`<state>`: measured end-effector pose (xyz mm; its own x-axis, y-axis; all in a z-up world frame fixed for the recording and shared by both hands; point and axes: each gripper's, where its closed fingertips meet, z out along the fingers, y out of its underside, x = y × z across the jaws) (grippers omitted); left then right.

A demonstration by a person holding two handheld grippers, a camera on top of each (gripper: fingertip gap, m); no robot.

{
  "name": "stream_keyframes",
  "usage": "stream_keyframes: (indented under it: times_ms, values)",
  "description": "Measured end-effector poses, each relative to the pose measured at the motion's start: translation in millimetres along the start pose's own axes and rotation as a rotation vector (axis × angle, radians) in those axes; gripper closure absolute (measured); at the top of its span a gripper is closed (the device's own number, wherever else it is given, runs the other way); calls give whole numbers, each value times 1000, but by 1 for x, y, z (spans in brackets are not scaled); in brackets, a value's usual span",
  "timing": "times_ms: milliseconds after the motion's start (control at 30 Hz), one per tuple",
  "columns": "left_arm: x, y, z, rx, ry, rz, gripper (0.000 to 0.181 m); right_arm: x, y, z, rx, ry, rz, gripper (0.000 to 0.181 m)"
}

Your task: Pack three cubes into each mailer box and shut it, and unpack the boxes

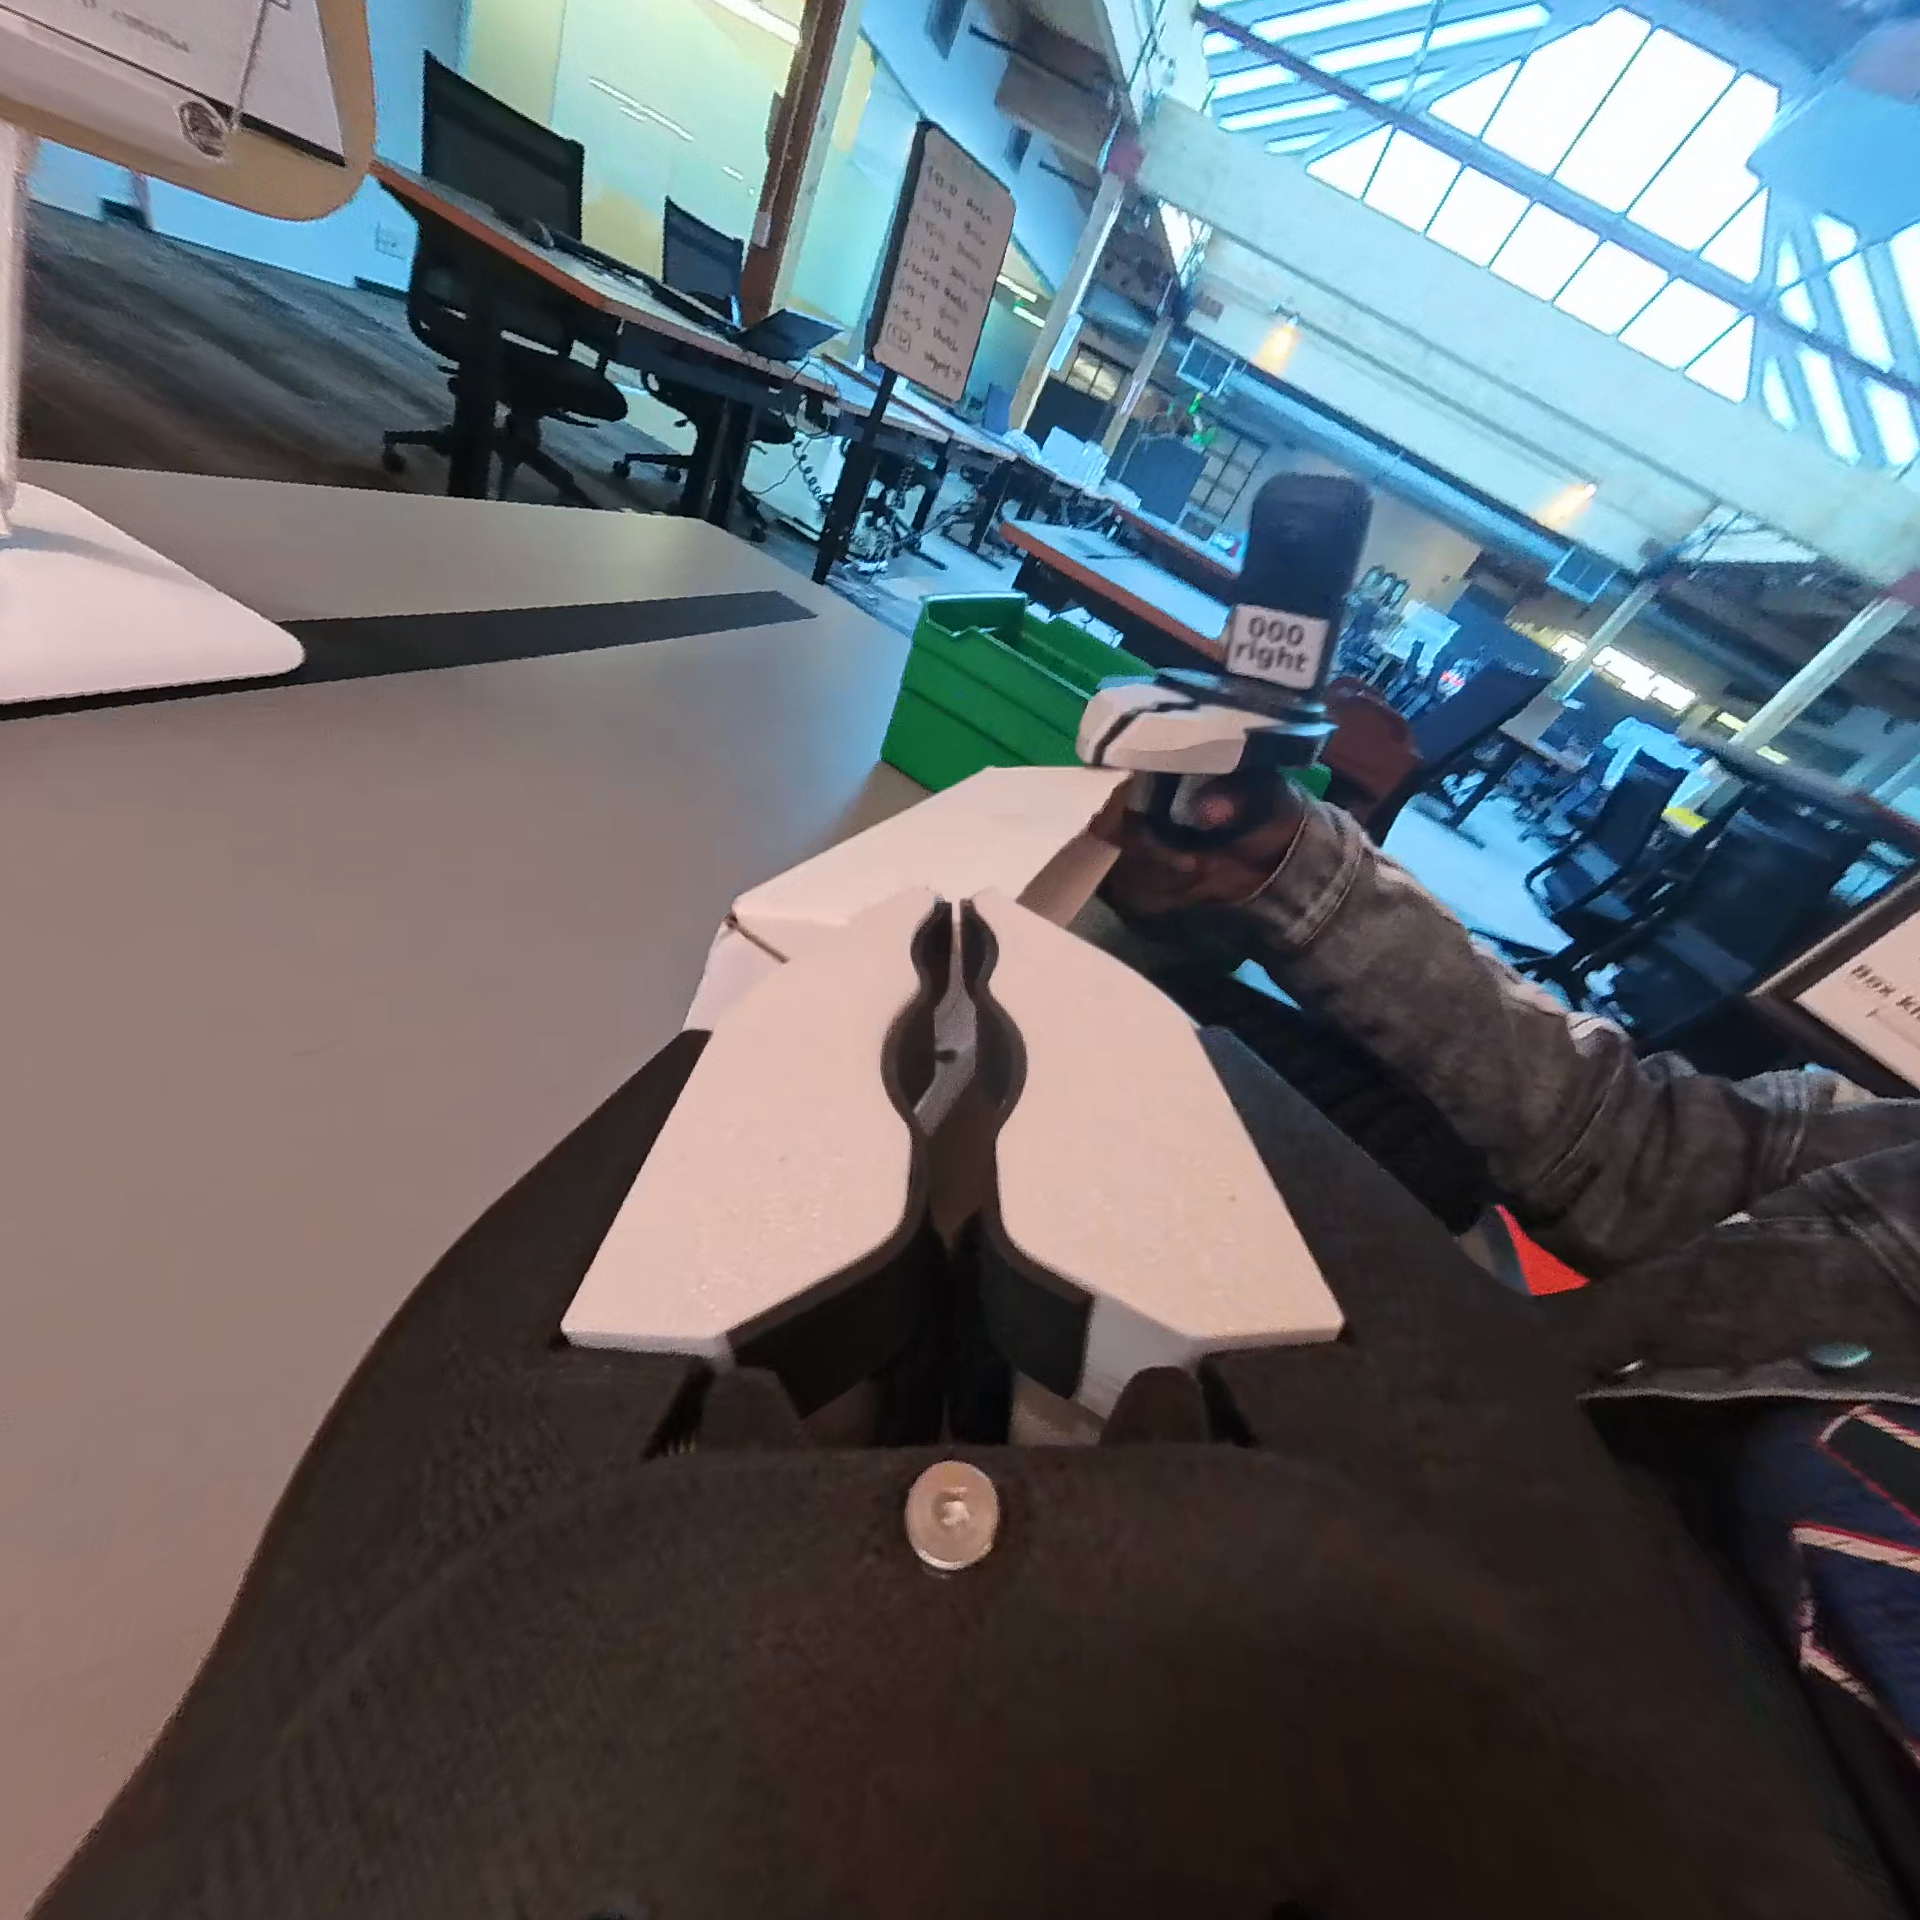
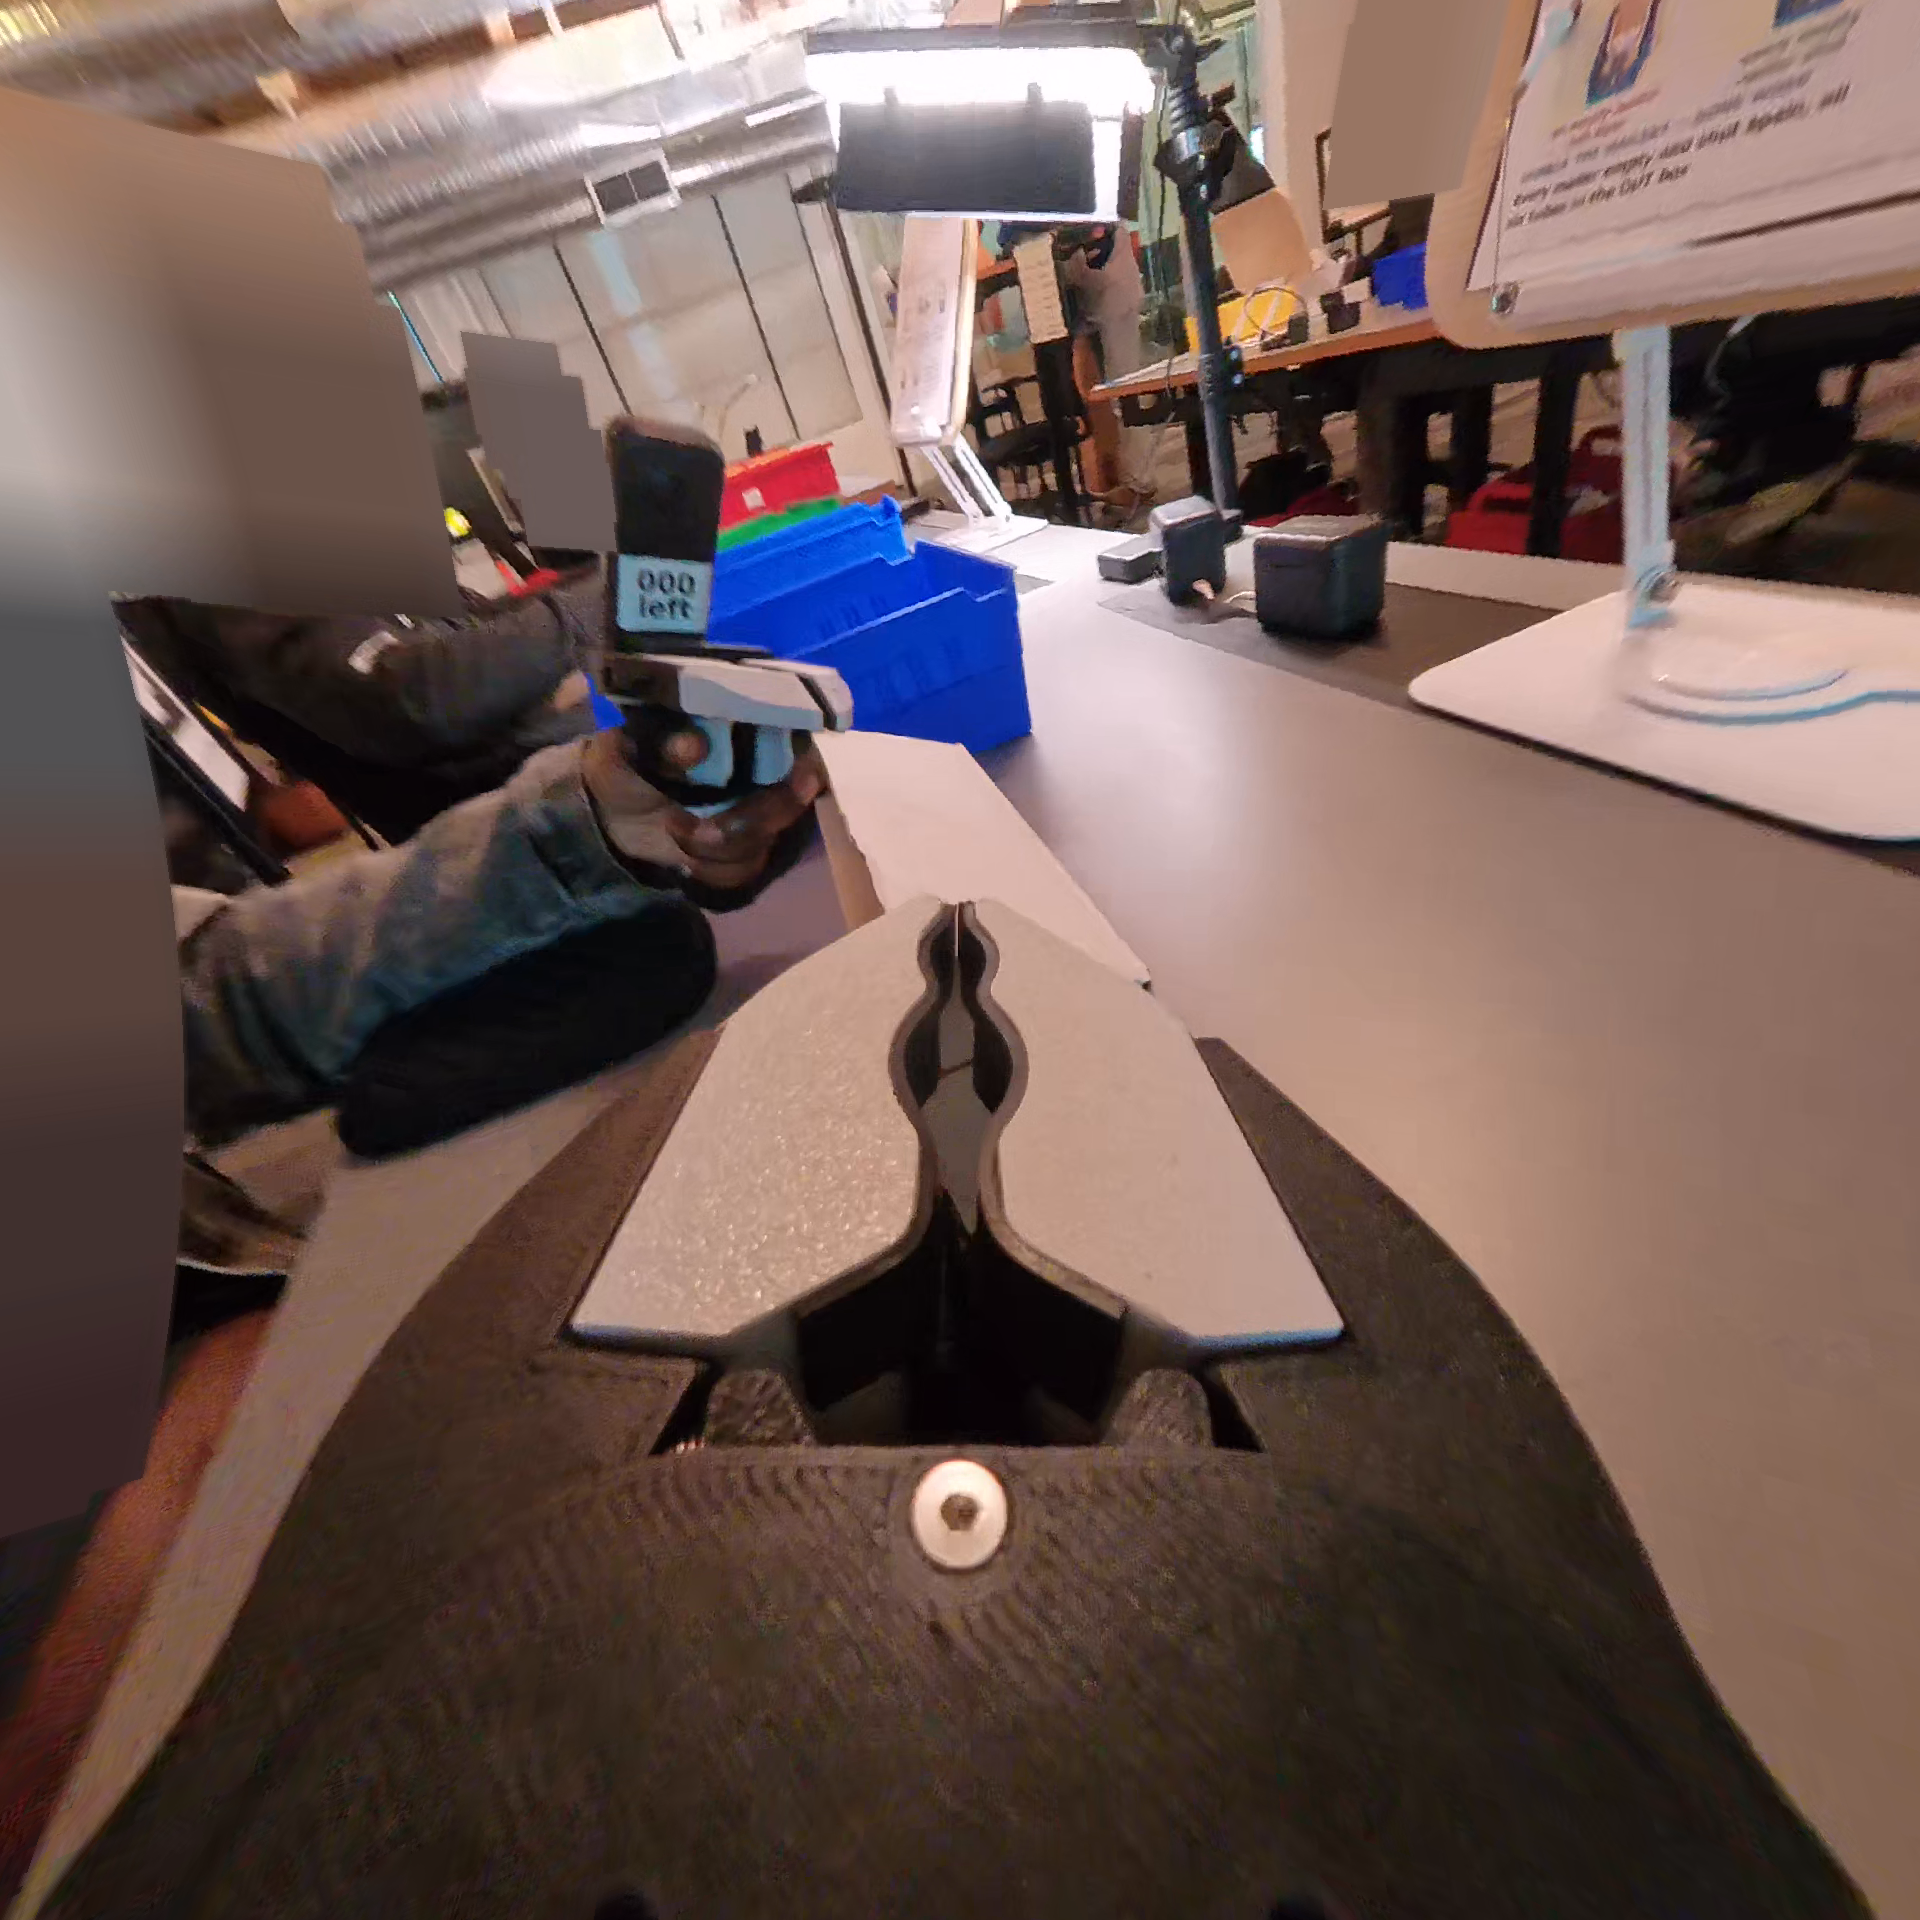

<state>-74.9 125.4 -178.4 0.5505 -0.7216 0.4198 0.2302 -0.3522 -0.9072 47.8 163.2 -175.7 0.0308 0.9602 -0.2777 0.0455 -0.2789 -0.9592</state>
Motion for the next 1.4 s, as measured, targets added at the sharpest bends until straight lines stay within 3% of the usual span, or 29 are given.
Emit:
stream_keyframes:
  times_ms: [433,733,1033,1133,1200,1267,1400]
  values:
    - [-7,15,3,-85,-91,183,181,-2,18,4,-71,50,-286,181]
    - [-8,19,3,-95,-139,356,181,-1,24,4,-60,42,-348,181]
    - [-8,18,2,-55,-161,394,178,-2,23,3,-45,57,-402,181]
    - [-12,6,-9,71,-187,435,128,4,13,-5,14,107,-398,133]
    - [-18,0,-14,110,-194,377,120,8,14,-8,22,93,-299,127]
    - [-19,5,-13,72,-152,266,120,12,30,-6,-81,80,-252,117]
    - [-22,16,-7,10,-82,-110,115,12,34,-4,-133,60,-1,102]
